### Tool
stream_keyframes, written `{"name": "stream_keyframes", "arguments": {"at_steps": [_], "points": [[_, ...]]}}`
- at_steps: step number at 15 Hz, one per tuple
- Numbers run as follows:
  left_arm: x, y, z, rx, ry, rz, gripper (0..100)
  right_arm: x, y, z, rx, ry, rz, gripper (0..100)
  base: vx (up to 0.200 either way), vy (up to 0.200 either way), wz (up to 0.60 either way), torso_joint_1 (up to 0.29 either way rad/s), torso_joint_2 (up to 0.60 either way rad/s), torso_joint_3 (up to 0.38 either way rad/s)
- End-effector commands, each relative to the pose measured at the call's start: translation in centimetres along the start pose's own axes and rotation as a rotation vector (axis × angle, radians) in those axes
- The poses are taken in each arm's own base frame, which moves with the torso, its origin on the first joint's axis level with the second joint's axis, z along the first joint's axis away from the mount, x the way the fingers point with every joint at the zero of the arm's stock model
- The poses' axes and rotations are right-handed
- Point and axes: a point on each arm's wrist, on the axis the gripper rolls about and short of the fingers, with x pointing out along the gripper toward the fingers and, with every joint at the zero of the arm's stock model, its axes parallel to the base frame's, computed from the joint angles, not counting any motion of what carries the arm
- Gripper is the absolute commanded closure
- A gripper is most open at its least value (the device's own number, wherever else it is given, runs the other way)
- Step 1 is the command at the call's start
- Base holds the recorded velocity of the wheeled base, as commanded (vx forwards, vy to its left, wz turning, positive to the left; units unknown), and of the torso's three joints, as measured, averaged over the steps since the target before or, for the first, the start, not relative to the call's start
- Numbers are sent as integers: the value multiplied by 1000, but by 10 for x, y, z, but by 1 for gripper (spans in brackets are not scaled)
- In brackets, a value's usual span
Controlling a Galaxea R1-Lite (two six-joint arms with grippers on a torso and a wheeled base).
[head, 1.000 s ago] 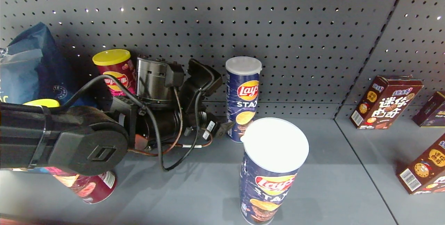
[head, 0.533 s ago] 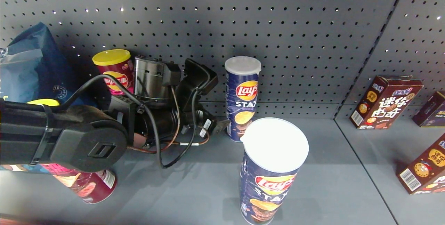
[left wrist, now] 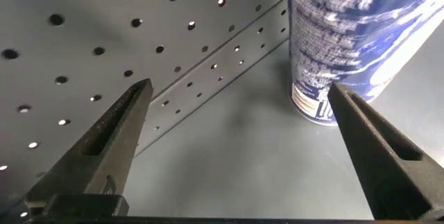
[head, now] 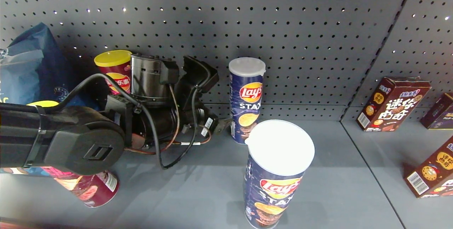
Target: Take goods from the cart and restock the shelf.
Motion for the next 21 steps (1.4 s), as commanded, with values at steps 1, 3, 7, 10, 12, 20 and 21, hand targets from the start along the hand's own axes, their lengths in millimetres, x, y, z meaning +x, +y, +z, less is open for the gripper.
{"name": "stream_keyframes", "arguments": {"at_steps": [1,3,7,10,12,20,21], "points": [[-4,1,0,0,1,2,0,0,0,0,-1,3,0,0,0,0,0,0,0,0],[-10,0,-1,-1,-1,1,0,0,0,0,-1,3,0,0,0,0,0,0,0,0],[-16,2,4,0,-18,3,0,0,0,0,-1,3,0,0,0,0,0,0,0,0],[-27,5,12,2,-44,13,0,0,0,0,-1,1,0,0,0,0,0,0,0,0],[-33,9,22,1,-78,28,0,0,0,0,-1,1,0,0,0,0,0,0,0,0],[-55,14,37,44,-119,78,0,0,0,0,-1,3,0,0,0,0,0,0,0,0],[-57,13,39,46,-125,82,0,0,0,0,-1,3,0,0,0,0,0,0,0,0]]}}
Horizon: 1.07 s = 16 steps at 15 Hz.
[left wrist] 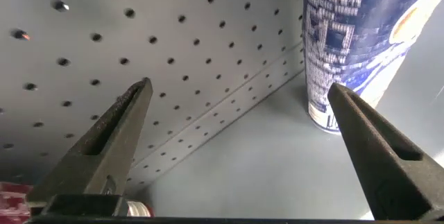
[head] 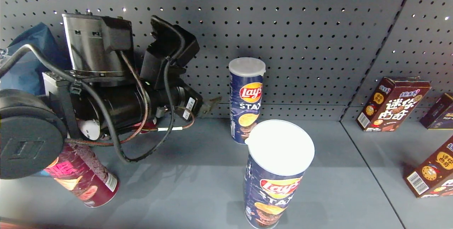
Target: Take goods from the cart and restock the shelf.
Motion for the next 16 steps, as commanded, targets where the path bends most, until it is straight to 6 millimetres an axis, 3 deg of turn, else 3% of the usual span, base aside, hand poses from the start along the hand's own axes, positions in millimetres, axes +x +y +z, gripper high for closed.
{"name": "stream_keyframes", "arguments": {"at_steps": [1,10,16], "points": [[-9,0,8,-1,-28,8,0,0,0,0,0,2,0,0,0,0,0,0,0,0],[-56,16,39,45,-153,68,0,0,0,0,0,1,0,0,0,0,0,0,0,0],[-115,31,52,24,-264,146,0,0,0,0,0,1,0,0,0,0,0,0,0,0]]}}
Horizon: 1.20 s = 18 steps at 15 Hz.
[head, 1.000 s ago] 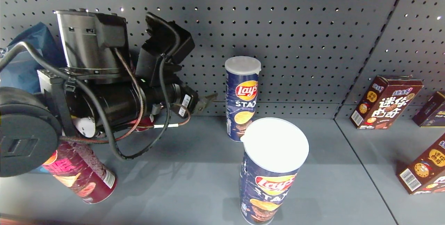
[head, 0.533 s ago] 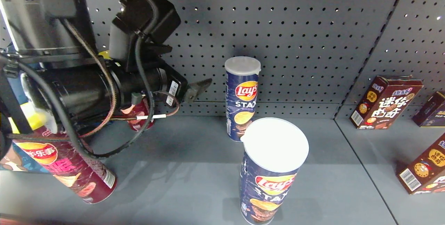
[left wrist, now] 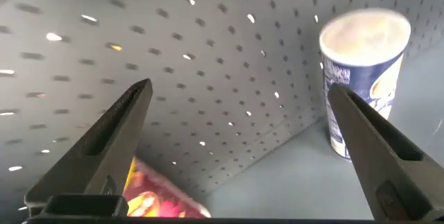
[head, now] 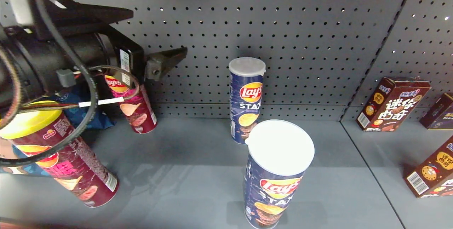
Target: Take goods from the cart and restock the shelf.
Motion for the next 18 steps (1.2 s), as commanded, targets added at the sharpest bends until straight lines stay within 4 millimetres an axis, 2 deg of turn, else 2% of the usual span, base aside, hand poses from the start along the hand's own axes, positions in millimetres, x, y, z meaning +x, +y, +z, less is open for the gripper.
{"name": "stream_keyframes", "arguments": {"at_steps": [1,6,7,10,11,12,13,15,17,18], "points": [[-33,9,7,-8,-51,25,0,0,0,0,0,1,0,0,0,0,0,0,0,0],[-98,9,-18,-11,-59,33,0,0,0,0,0,1,0,0,0,0,0,0,0,0],[-104,9,-20,-12,-61,38,0,0,0,0,0,1,0,0,0,0,0,0,0,0],[-140,12,-29,-22,-95,88,0,0,0,0,0,2,0,0,0,0,0,0,0,0],[-145,12,-31,-23,-100,90,0,0,0,0,0,1,0,0,0,0,0,0,0,0],[-162,10,-41,-26,-105,111,0,0,0,0,0,1,0,0,0,0,0,0,0,0],[-169,8,-49,-28,-98,119,0,0,0,0,0,1,0,0,0,0,0,0,0,0],[-192,-2,-87,-59,-29,190,0,0,0,0,0,1,0,0,0,0,0,0,0,0],[-201,-15,-125,-63,78,237,0,0,0,0,0,2,0,0,0,0,0,0,0,0],[-207,-26,-152,-54,150,246,0,0,0,0,0,1,0,0,0,0,0,0,0,0]]}}
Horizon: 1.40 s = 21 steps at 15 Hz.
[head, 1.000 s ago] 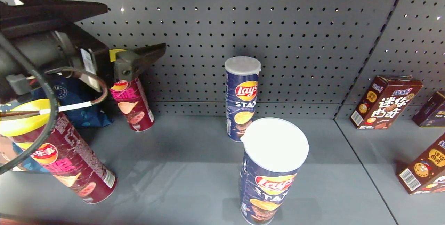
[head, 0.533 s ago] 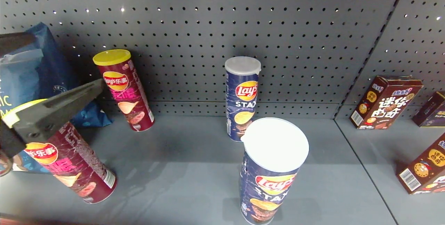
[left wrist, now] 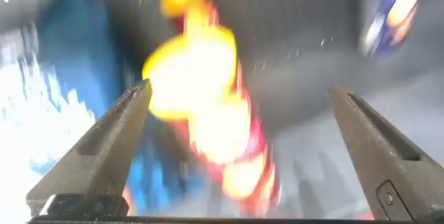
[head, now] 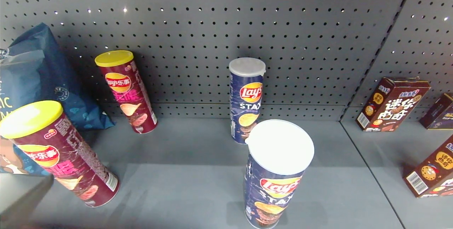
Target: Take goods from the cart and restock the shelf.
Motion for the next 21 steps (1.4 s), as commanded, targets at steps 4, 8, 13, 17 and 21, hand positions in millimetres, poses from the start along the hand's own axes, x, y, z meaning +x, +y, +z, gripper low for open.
{"name": "stream_keyframes", "arguments": {"at_steps": [4,8,13,17,21], "points": [[-35,-25,-102,1,248,26,0,0,0,0,-1,1,0,0,0,0,0,0,0,0],[-49,-25,-118,-55,432,302,0,0,0,0,-1,2,0,0,0,0,0,0,0,0],[-52,-29,-117,-95,327,98,0,0,0,0,-1,2,0,0,0,0,0,0,0,0],[-60,-34,-115,-197,184,-208,0,0,0,0,-1,2,0,0,0,0,0,0,0,0],[-64,-34,-115,-210,208,-196,0,0,0,0,-1,2,0,0,0,0,0,0,0,0]]}}
